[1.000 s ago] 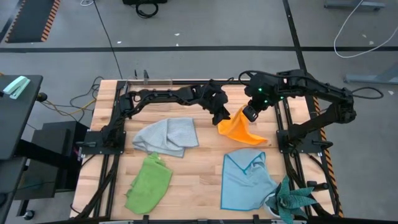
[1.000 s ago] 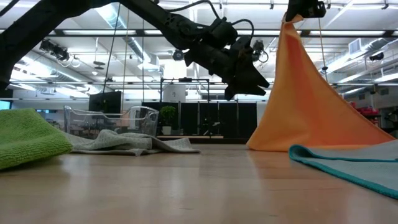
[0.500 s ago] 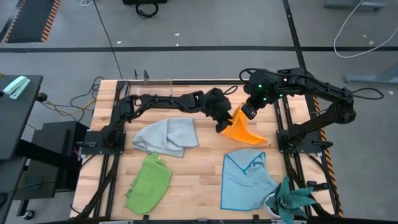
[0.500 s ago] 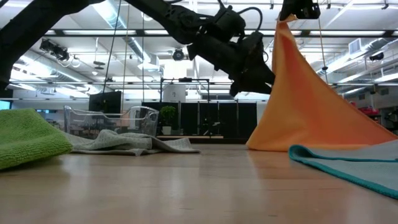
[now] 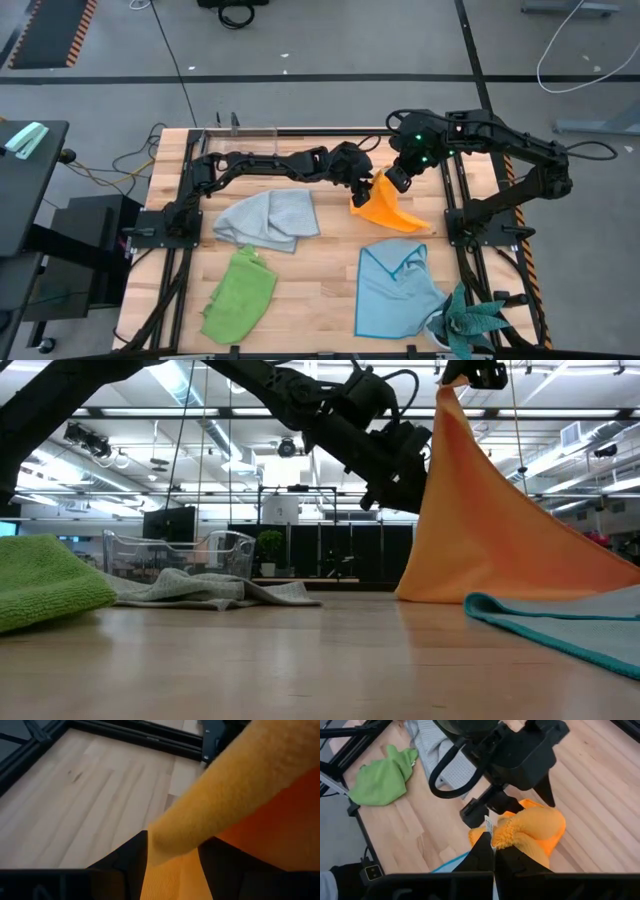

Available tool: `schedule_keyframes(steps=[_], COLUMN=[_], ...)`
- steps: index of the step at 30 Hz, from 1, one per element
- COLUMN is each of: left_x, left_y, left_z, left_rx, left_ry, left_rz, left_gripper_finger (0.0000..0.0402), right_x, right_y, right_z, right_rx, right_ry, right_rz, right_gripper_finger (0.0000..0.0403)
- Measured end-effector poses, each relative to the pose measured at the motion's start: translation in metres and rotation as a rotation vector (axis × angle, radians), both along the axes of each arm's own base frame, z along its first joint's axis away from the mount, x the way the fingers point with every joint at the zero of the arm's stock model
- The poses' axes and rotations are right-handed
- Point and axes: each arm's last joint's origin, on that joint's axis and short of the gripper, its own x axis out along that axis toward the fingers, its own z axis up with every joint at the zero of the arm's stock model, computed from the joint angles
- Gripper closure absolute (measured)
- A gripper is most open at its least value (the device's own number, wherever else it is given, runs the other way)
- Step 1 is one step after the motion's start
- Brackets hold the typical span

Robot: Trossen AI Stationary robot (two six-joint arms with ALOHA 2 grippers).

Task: Fold microfiber towels
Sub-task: Fold the orange microfiber cloth

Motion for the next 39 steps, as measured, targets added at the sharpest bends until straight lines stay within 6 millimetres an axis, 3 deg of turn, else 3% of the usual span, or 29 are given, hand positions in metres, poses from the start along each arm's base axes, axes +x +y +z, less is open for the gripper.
schedule_keyframes(steps=[7, 18, 24, 32, 39], left_x=[0.001, -0.004, -0.003, 0.002, 0.002], left_y=[0.000, 0.027, 0.029, 0.016, 0.015], left_z=[0.002, 0.003, 0.005, 0.010, 0.010], left_rx=[0.029, 0.057, 0.053, 0.049, 0.069], left_ry=[-0.018, -0.027, -0.055, -0.106, -0.102], left_rz=[0.035, 0.132, 0.129, 0.074, 0.058], left_gripper_finger=[0.0221, 0.0237, 0.0291, 0.0388, 0.0383], right_x=[0.001, 0.003, 0.003, 0.004, 0.004], right_y=[0.003, 0.016, 0.016, 0.016, 0.016], right_z=[0.000, 0.000, 0.000, 0.001, 0.001], right_rx=[0.018, 0.030, 0.026, 0.022, 0.022], right_ry=[-0.007, -0.006, -0.006, -0.024, -0.024], right_rz=[0.024, 0.066, 0.064, 0.067, 0.068], right_gripper_finger=[0.0403, 0.0403, 0.0403, 0.0403, 0.0403])
